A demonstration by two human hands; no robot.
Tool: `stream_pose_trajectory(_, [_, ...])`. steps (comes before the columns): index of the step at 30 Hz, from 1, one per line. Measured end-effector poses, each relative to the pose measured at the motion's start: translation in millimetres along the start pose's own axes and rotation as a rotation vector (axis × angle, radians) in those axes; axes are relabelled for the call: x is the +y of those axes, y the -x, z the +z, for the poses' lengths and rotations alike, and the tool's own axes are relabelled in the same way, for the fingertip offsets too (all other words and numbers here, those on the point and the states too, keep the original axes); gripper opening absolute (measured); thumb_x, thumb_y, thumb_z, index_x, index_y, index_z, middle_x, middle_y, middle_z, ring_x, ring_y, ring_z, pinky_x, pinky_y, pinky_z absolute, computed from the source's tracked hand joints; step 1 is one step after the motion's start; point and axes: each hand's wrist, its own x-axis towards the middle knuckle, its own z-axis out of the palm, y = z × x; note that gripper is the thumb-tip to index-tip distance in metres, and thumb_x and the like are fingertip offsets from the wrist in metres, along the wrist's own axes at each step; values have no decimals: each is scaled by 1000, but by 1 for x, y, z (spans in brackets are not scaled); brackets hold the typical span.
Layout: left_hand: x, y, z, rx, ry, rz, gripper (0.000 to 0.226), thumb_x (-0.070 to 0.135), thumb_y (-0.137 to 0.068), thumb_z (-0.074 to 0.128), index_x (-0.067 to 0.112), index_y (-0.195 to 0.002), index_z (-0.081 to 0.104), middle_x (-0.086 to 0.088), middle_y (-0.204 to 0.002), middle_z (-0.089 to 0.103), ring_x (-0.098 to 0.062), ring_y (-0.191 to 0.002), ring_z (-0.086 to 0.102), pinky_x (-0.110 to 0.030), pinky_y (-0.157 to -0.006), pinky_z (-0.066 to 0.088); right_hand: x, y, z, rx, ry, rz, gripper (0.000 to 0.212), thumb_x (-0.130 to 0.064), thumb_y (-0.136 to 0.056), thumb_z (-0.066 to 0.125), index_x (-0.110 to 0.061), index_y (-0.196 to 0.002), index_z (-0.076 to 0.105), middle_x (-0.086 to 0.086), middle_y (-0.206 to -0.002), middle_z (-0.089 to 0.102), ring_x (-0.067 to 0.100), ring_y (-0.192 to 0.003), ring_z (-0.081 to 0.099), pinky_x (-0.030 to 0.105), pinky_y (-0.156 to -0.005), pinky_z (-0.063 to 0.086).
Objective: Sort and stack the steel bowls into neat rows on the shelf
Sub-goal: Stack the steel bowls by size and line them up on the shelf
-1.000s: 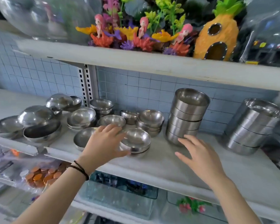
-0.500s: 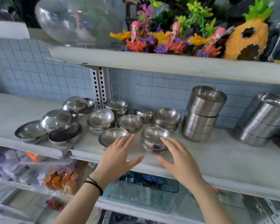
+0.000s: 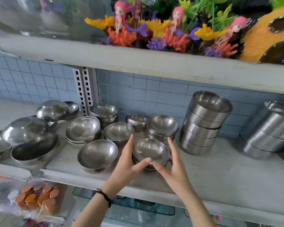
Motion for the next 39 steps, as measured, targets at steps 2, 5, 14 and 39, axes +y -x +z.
stream_pose_trajectory(2, [-5,-2,1,-13,12,-14,109,58,-69,70,27,-152,6,20,-152,17,18,-136,16,-1,-103,18,8,0,1,-50,-44,31,103,-68,-65,77,-49,-148,19,-27,-153,26,-5,-142,27,38,-119,29])
stream_pose_trajectory(5, [-11,-4,1,-4,35,-35,107,47,-66,76,24,-150,14,19,-148,29,22,-130,26,-2,-101,25,14,-2,3,-103,-73,66,110,-61,-58,85,-50,-146,21,-16,-151,39,5,-138,40,41,-115,35])
stream_pose_trajectory(14, [13,-23,0,53,76,58,114,61,-54,79,24,-147,26,5,-147,43,-8,-136,40,-37,-114,34,1,-14,-9,25,-166,-7,115,-54,-53,91,-44,-148,28,-21,-143,48,-3,-129,48,16,-103,42])
stream_pose_trajectory(39, [28,-149,13,-3,107,20,99,51,-66,70,14,-148,28,-1,-144,47,-13,-134,42,-32,-113,33,6,-128,-29,155,14,3,123,-60,-64,72,-19,-156,2,-24,-145,18,-13,-133,15,-8,-93,16])
